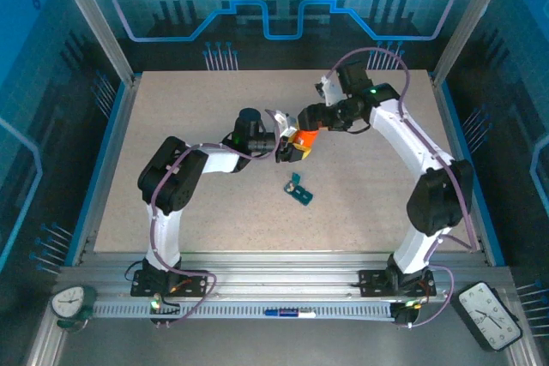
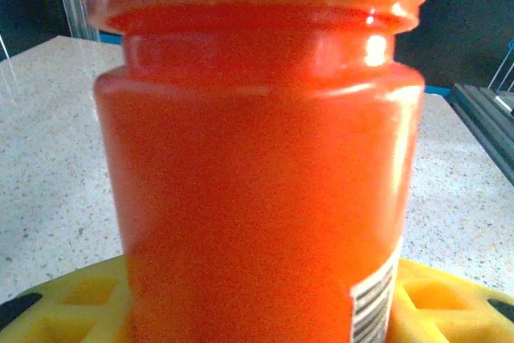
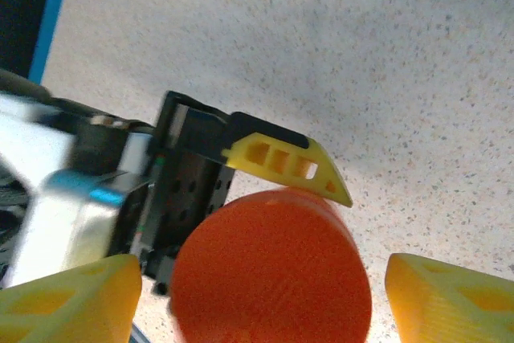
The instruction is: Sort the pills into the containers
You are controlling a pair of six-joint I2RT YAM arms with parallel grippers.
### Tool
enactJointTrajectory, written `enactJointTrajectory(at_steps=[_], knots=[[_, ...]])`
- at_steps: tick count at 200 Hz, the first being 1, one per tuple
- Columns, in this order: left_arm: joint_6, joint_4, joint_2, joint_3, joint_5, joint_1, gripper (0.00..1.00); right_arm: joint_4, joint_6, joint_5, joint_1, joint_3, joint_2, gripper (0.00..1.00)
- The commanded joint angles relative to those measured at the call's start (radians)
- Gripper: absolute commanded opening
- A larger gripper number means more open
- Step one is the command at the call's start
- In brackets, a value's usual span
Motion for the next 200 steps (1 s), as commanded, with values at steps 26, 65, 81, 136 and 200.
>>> enactJointTrajectory(at_steps=[26,65,81,136,200], knots=[[-0.042,0.103,-0.031,0.03,0.062,0.005,0.0,0.118,0.013,-0.118,-0.064,-0.107,-0.208,0.86],[-0.241,0.249,-0.002,0.058,0.151,0.017,0.0,0.271,-0.084,-0.084,-0.103,-0.178,-0.253,0.84],[-0.311,0.291,0.009,0.08,0.182,0.016,0.0,0.332,-0.117,-0.088,-0.108,-0.196,-0.25,0.84],[-0.395,0.328,0.026,0.105,0.225,0.016,0.0,0.357,-0.158,-0.156,-0.095,-0.161,-0.197,0.86],[-0.413,0.33,0.034,0.114,0.238,0.017,0.0,0.327,-0.17,-0.152,-0.058,-0.121,-0.155,0.85]])
